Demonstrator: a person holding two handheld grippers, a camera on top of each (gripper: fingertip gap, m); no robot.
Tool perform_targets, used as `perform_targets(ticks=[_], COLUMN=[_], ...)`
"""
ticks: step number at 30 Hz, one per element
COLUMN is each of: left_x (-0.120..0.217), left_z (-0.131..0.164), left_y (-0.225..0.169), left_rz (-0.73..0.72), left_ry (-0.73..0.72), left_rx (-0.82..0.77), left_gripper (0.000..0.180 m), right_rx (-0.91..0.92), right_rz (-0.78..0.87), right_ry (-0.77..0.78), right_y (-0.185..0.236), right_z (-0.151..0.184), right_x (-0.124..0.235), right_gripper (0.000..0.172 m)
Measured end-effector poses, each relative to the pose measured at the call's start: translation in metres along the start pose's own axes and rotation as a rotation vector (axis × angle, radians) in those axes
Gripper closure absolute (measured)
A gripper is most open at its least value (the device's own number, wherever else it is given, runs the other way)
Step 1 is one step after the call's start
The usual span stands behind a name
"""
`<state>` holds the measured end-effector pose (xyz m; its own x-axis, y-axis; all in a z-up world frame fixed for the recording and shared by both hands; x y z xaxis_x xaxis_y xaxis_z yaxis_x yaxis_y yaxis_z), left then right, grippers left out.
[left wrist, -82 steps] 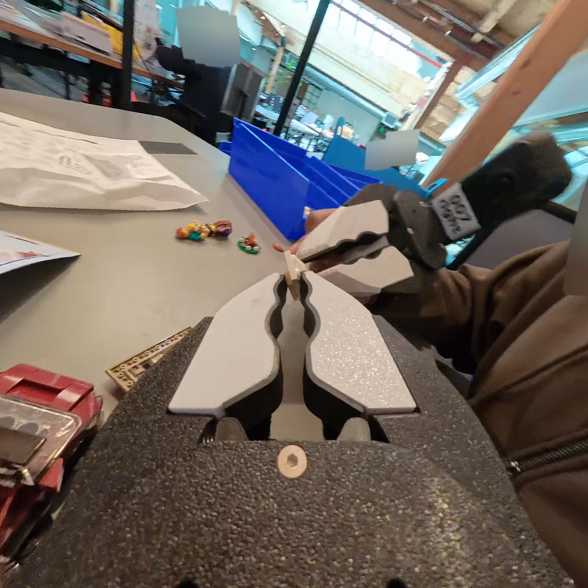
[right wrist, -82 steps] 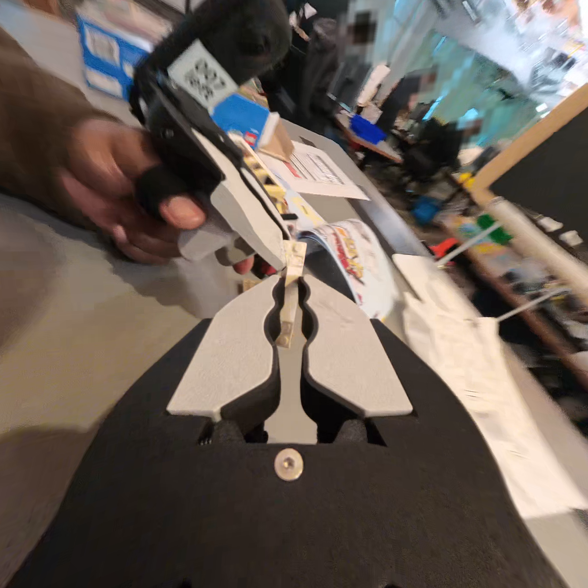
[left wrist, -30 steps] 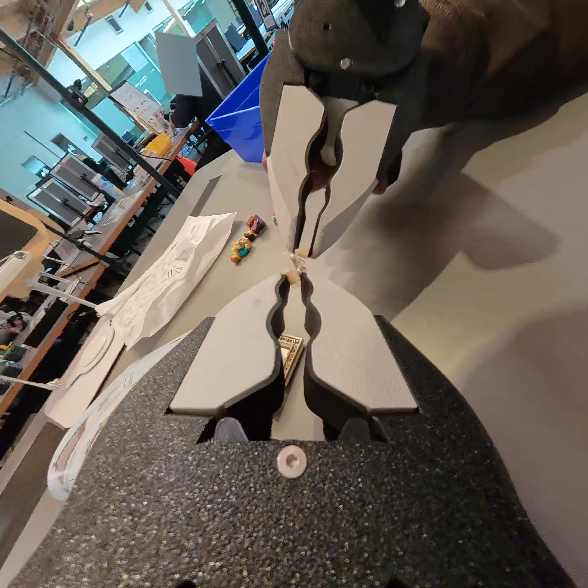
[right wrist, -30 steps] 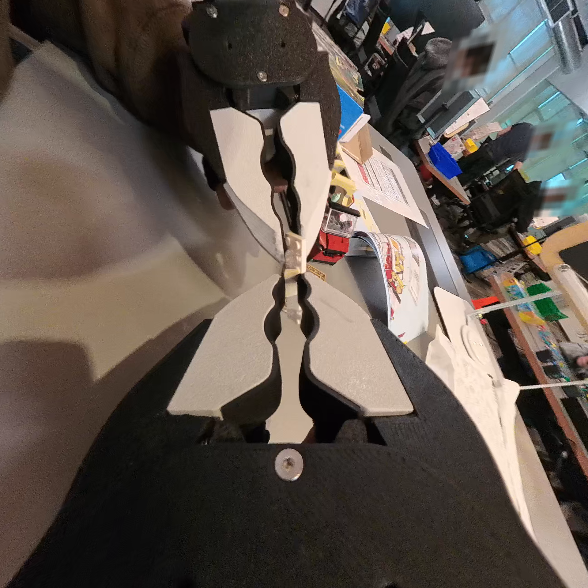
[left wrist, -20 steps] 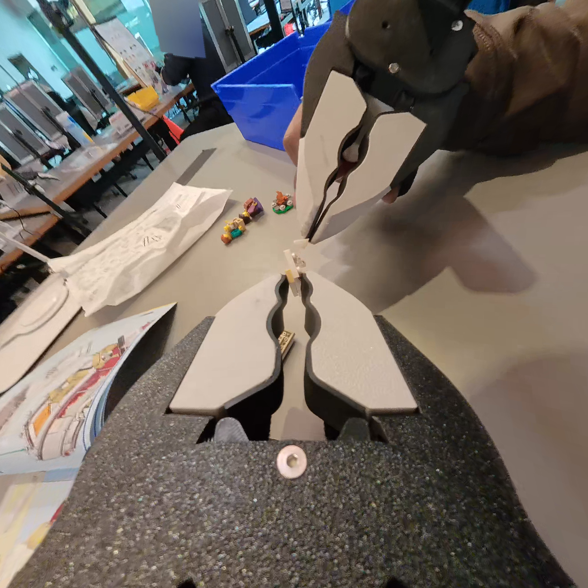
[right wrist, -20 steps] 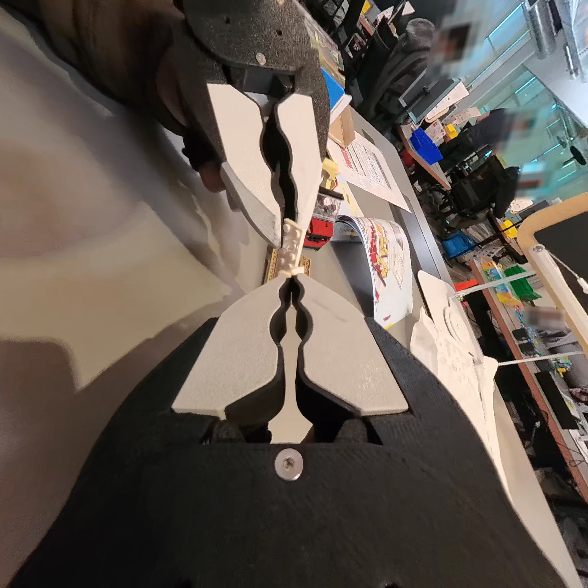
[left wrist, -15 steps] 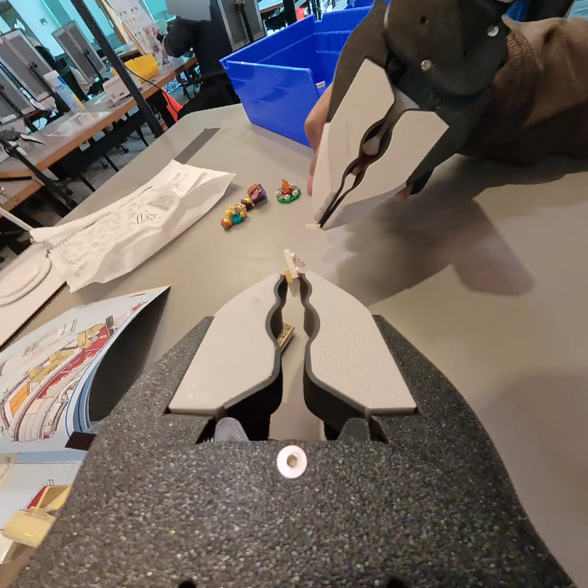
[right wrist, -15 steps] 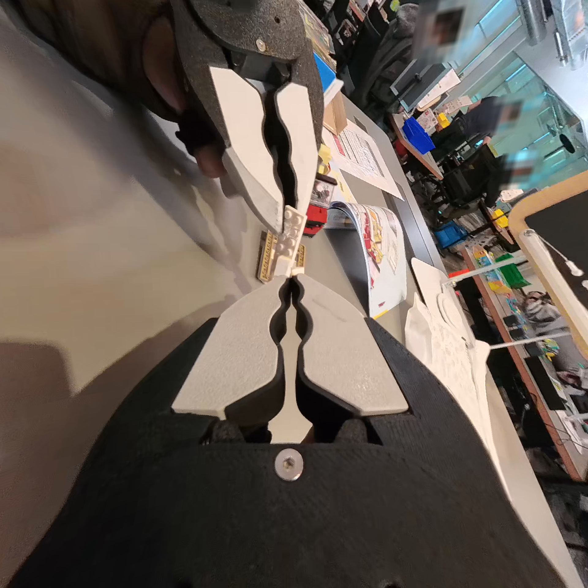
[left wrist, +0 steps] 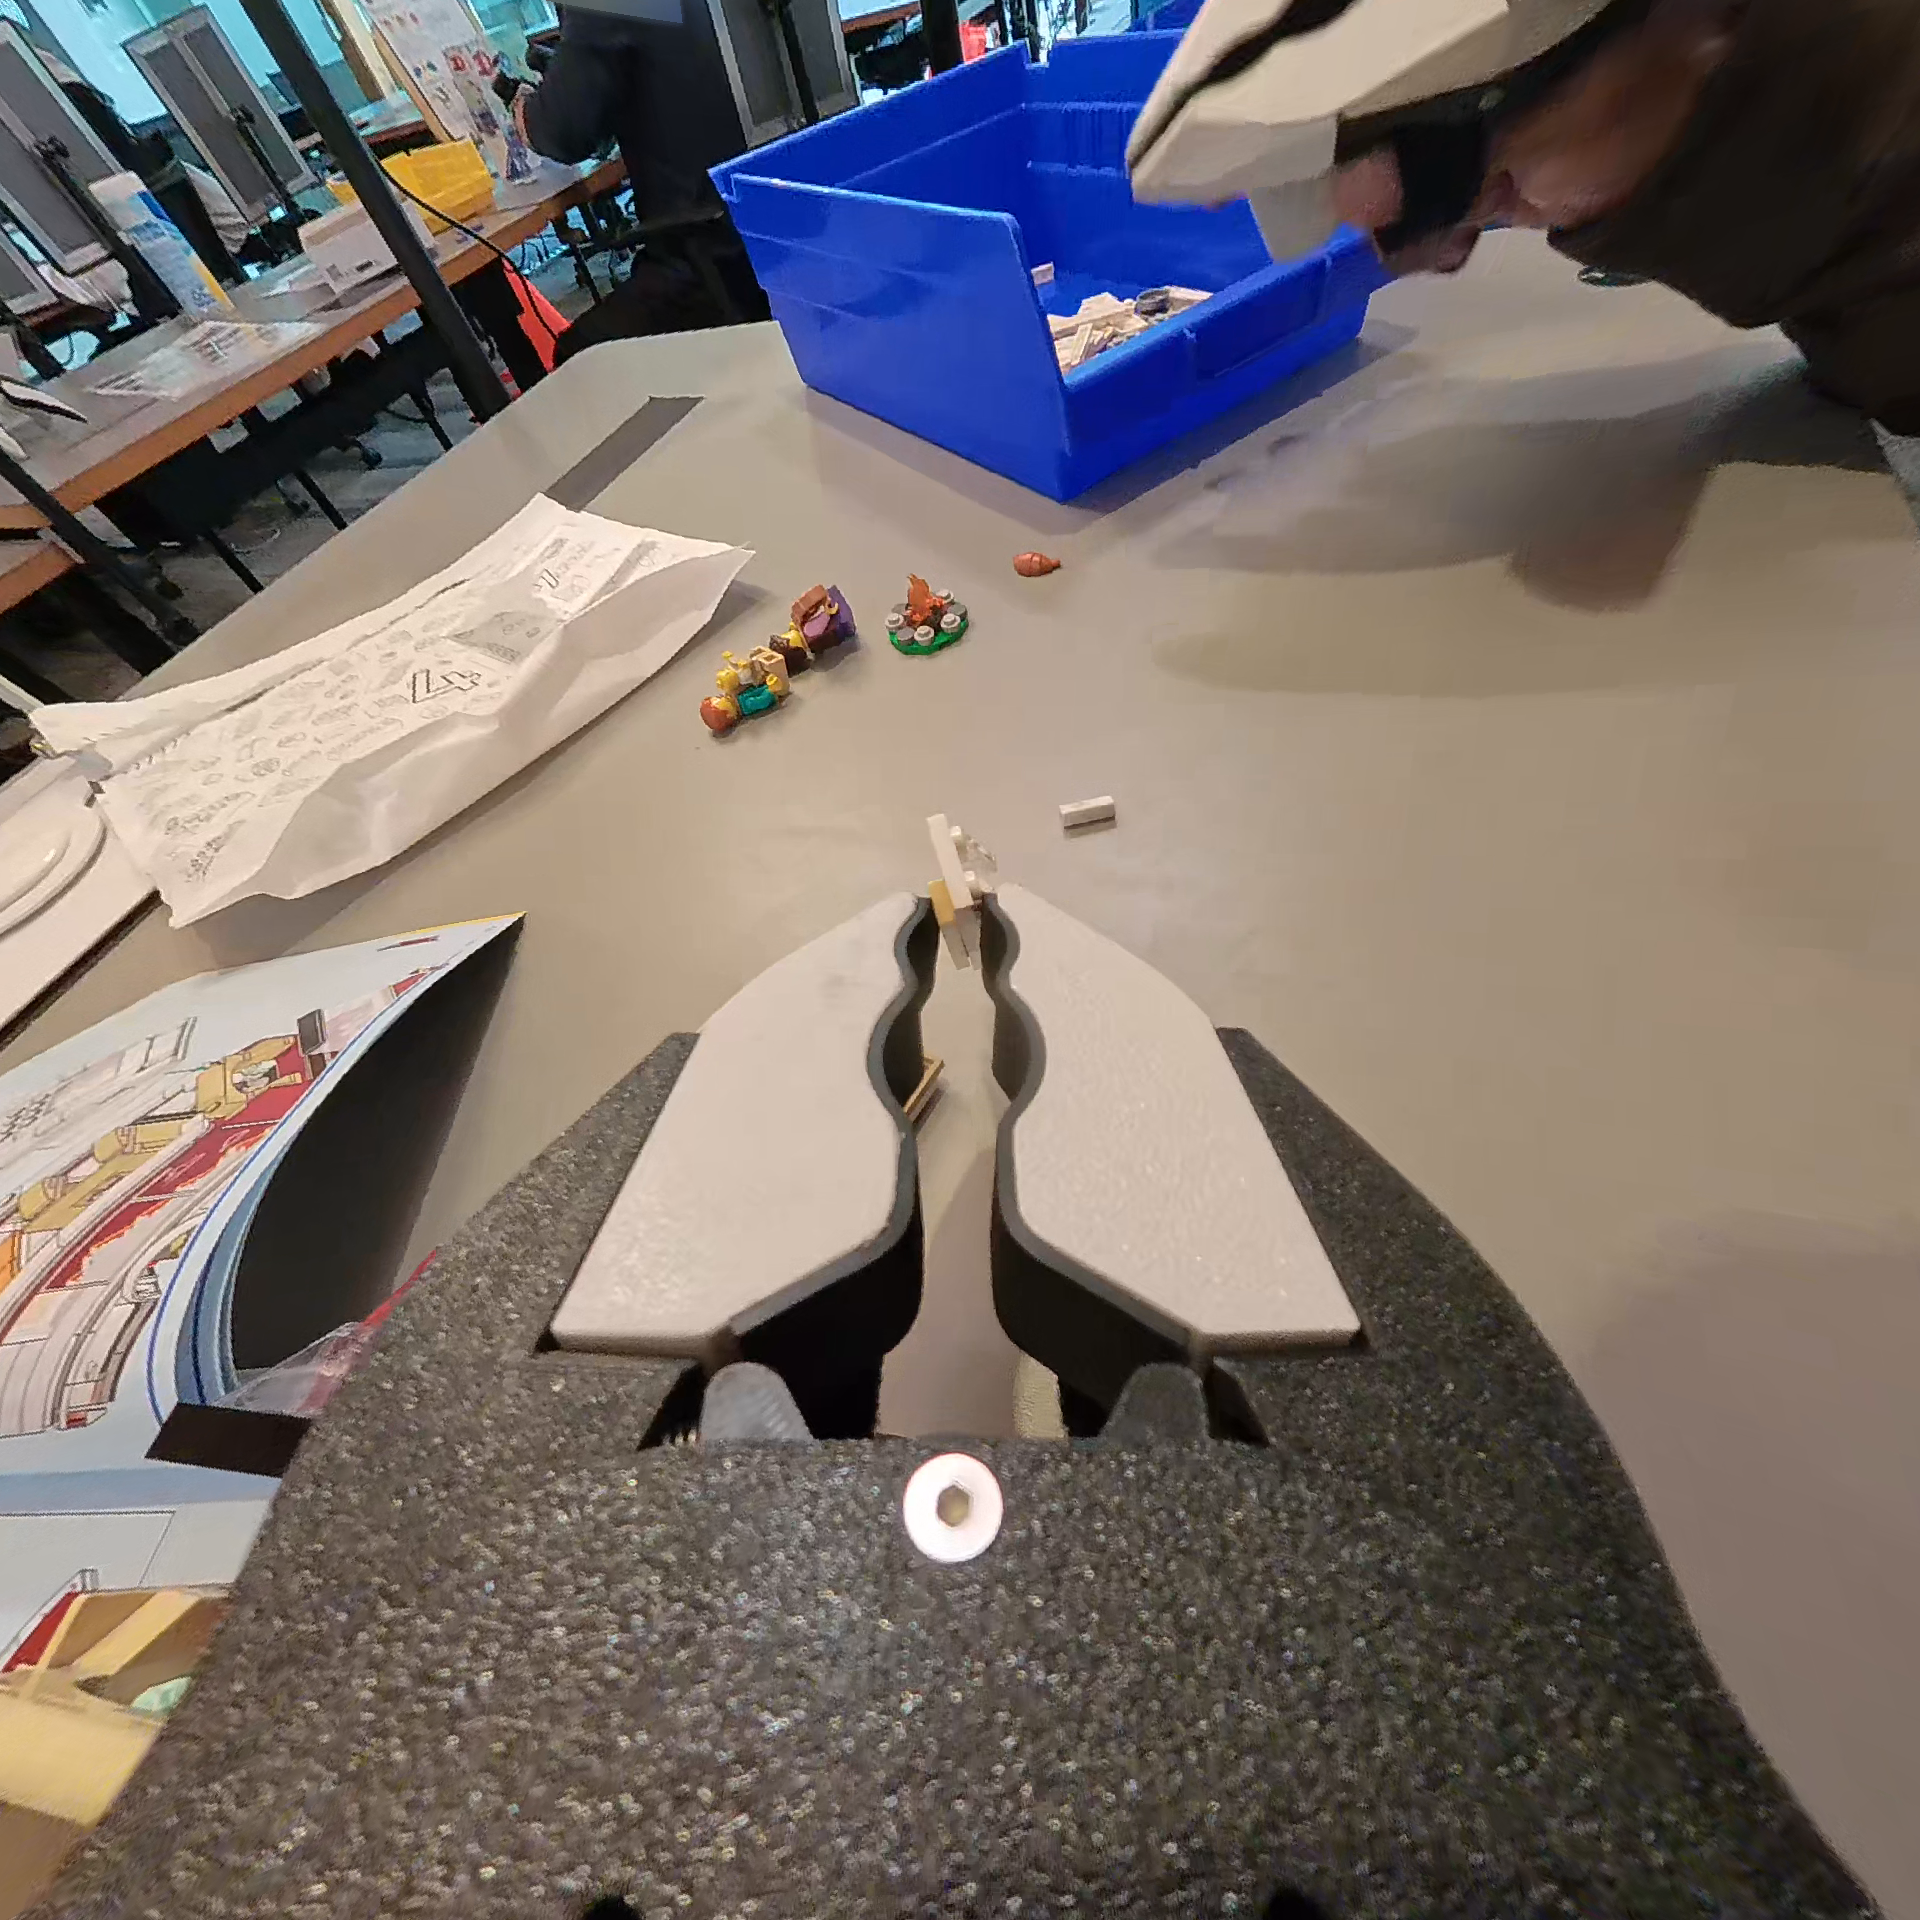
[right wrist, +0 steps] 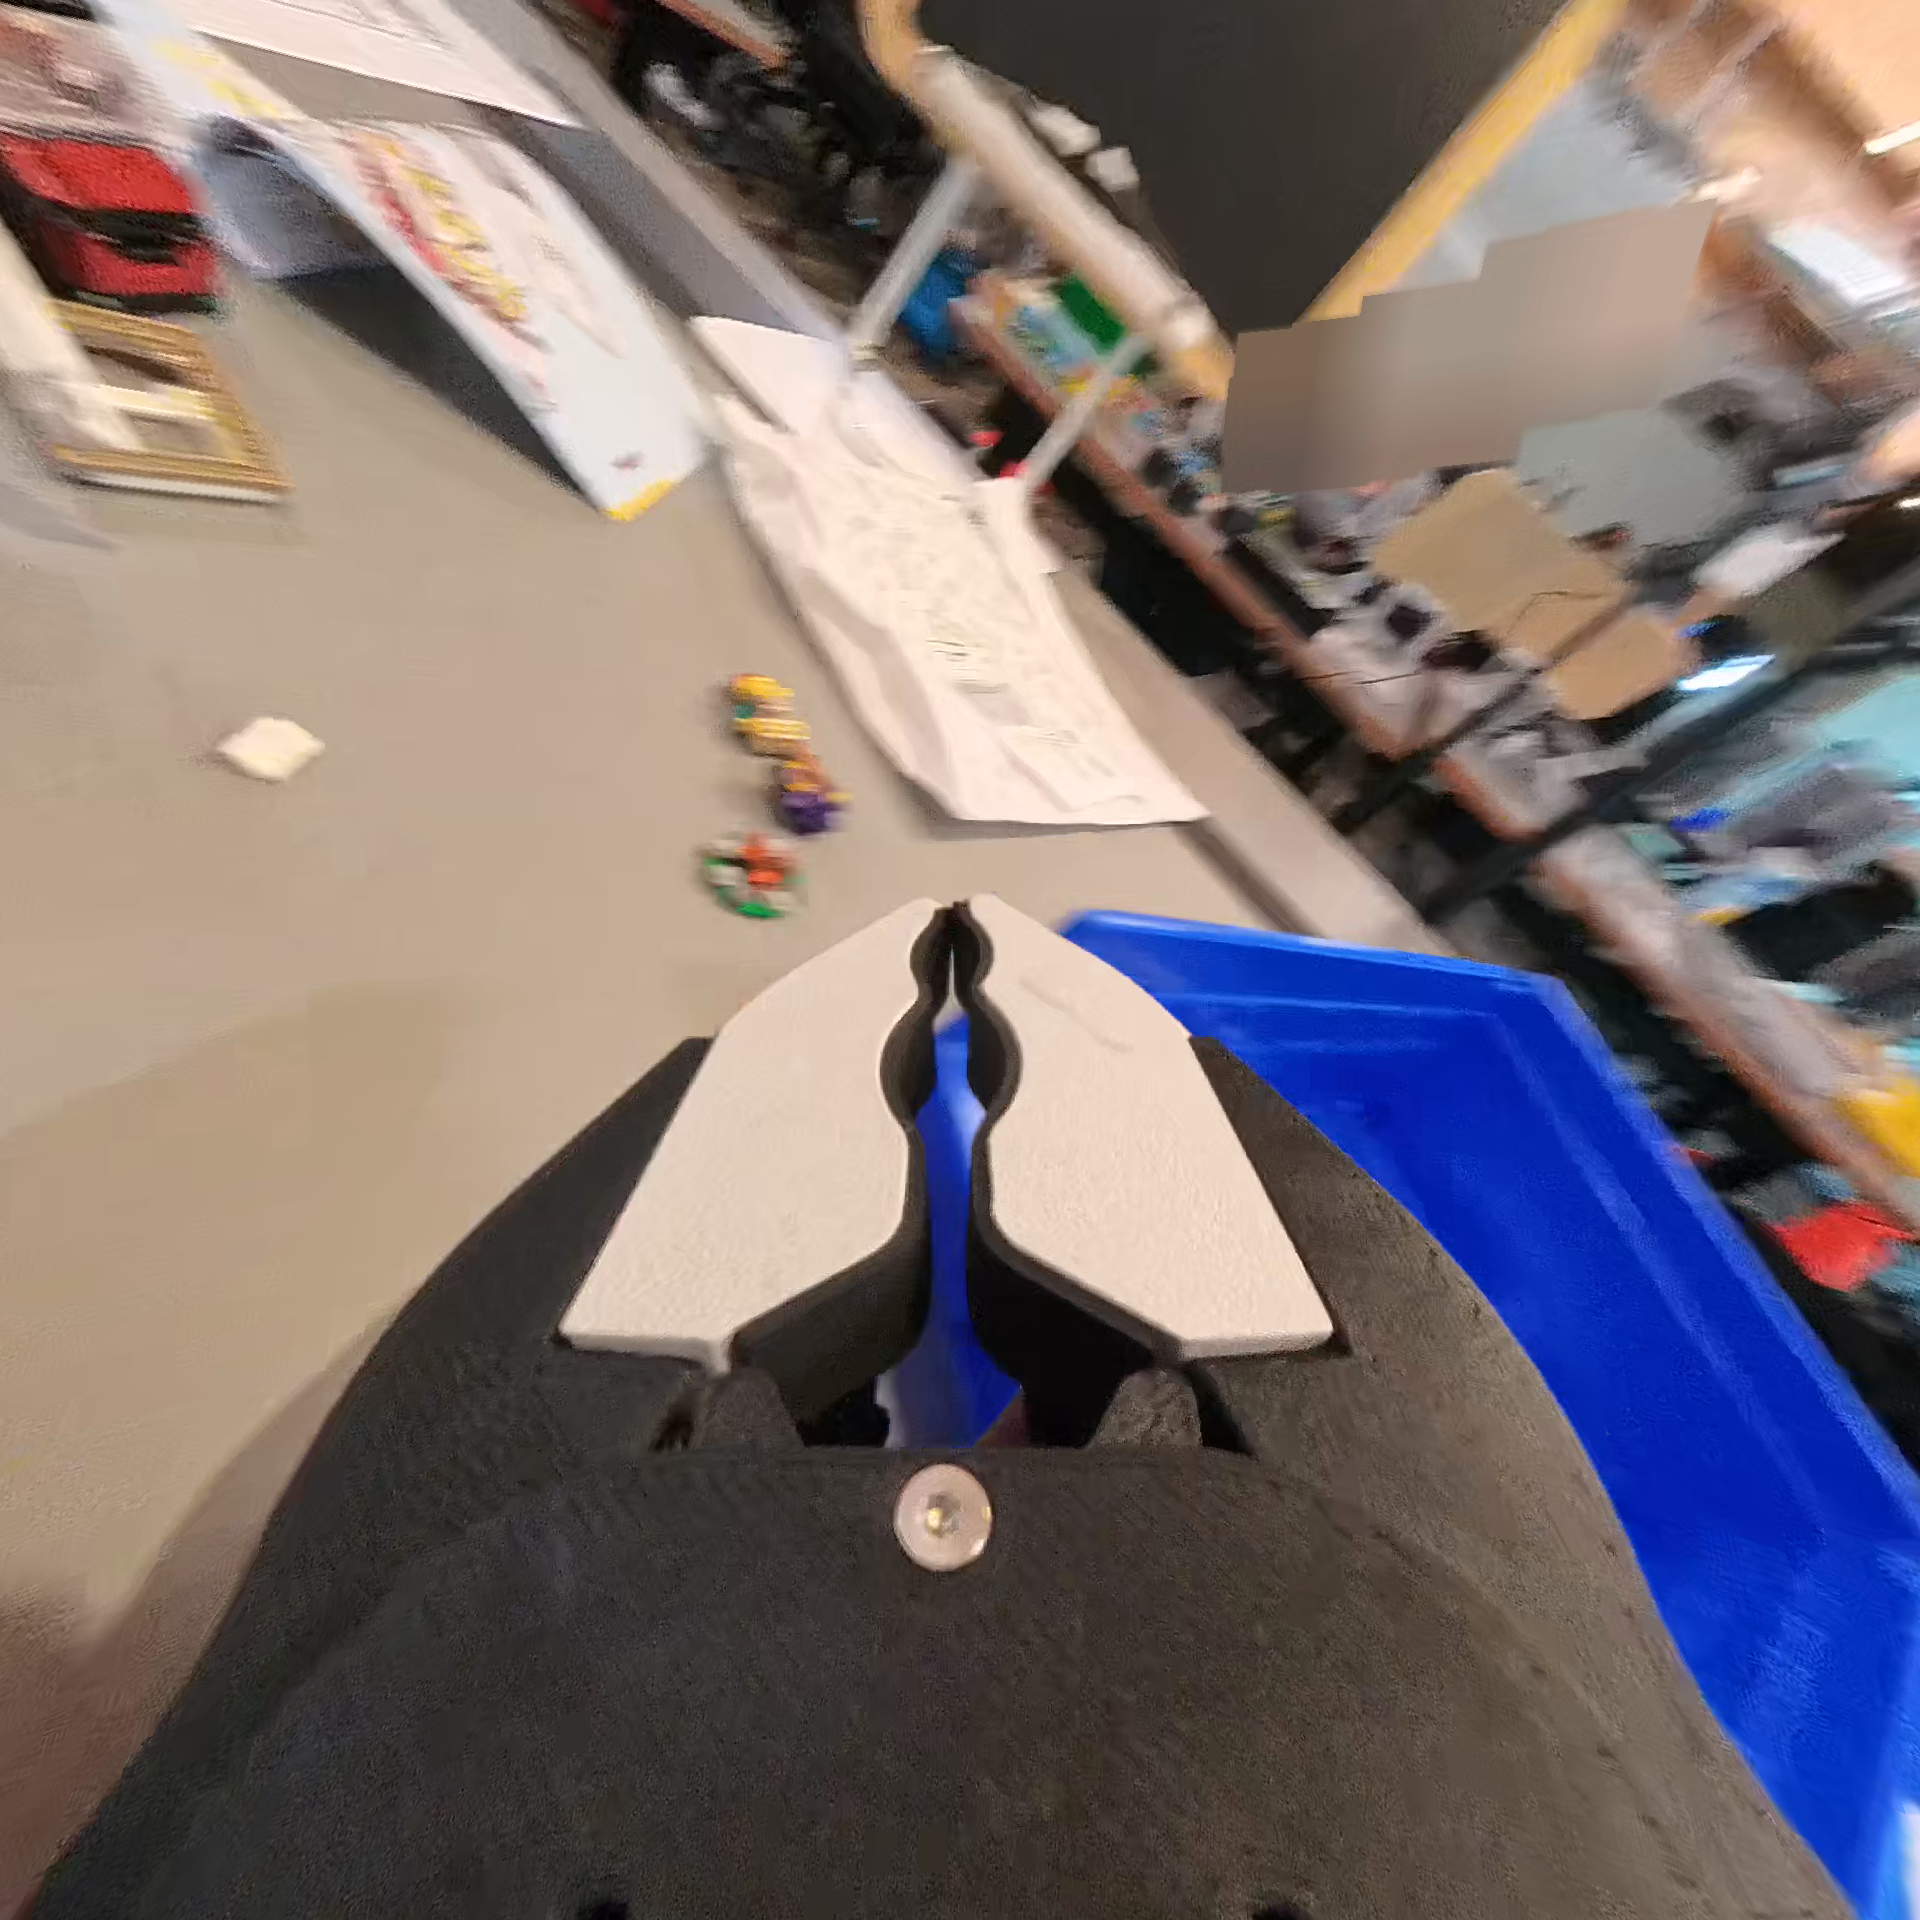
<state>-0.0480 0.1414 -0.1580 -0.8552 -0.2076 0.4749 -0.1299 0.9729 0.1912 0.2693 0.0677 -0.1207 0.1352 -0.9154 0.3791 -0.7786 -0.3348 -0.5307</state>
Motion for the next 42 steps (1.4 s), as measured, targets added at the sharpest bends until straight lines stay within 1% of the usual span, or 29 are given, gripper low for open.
perform_targets(ticks=[2,4,6,7,9,10,11,12,15,17,19,23,26,30,34,36,38,42], left_x=[0.000,-0.001,-0.001,-0.001,-0.001,0.000,0.000,0.001,0.001,0.002,0.002,0.003,0.004,0.004,0.006,0.007,0.007,0.006], left_z=[0.000,0.001,0.002,0.003,0.003,0.003,0.002,0.002,0.002,0.003,0.003,0.001,0.001,0.001,0.000,0.000,0.000,0.000], left_y=[0.000,0.000,0.001,0.001,0.001,0.002,0.002,0.002,0.002,0.002,0.001,0.000,0.000,0.001,0.003,0.004,0.004,0.002], left_rz=[0.005,0.006,-0.002,-0.005,-0.011,-0.012,-0.012,-0.013,-0.011,-0.008,-0.006,-0.005,-0.001,0.004,-0.001,-0.003,0.000,0.008], left_ry=[0.001,0.003,0.011,0.014,0.015,0.014,0.014,0.014,0.015,0.017,0.015,0.000,-0.005,-0.019,-0.031,-0.034,-0.036,-0.037], left_rx=[0.016,0.024,0.022,0.020,0.018,0.018,0.017,0.017,0.021,0.026,0.023,0.019,0.023,0.027,0.034,0.039,0.041,0.038], left_gripper=[0.173,0.172,0.173,0.173,0.173,0.173,0.173,0.173,0.173,0.173,0.173,0.172,0.172,0.172,0.172,0.172,0.172,0.173], right_rx=[-0.052,-0.104,-0.192,-0.230,-0.286,-0.286,-0.288,-0.289,-0.306,-0.272,-0.227,-0.200,-0.204,-0.173,-0.133,-0.139,-0.162,-0.266], right_rz=[-0.206,-0.368,-0.489,-0.519,-0.503,-0.496,-0.471,-0.448,-0.454,-0.437,-0.405,-0.460,-0.537,-0.590,-0.580,-0.531,-0.471,-0.286], right_ry=[0.036,0.071,0.166,0.215,0.327,0.377,0.422,0.447,0.479,0.515,0.551,0.596,0.603,0.609,0.593,0.568,0.535,0.456], right_y=[0.030,0.061,0.089,0.101,0.119,0.125,0.129,0.131,0.136,0.137,0.138,0.138,0.137,0.134,0.131,0.123,0.106,0.044], right_z=[-0.010,-0.024,-0.035,-0.039,-0.042,-0.041,-0.039,-0.039,-0.042,-0.043,-0.042,-0.044,-0.044,-0.044,-0.039,-0.036,-0.034,-0.031], right_x=[-0.016,-0.033,-0.051,-0.058,-0.068,-0.071,-0.074,-0.076,-0.081,-0.085,-0.089,-0.090,-0.092,-0.094,-0.088,-0.080,-0.066,-0.031], right_gripper=[0.169,0.164,0.163,0.158,0.154,0.148,0.146,0.142,0.140,0.144,0.152,0.157,0.163,0.164,0.165,0.169,0.170,0.172])
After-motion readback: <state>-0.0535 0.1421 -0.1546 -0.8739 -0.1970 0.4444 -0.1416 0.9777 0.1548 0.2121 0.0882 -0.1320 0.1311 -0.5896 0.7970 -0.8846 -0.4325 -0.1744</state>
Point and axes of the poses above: each gripper's, where its closed fingertips meet, x back along the fingers, z out of its underside, y = z × x across the jaws, the point moved 7 cm from there along x, back along the fingers, and after that the axes turned 8 degrees about y, right-handed, at the moved point
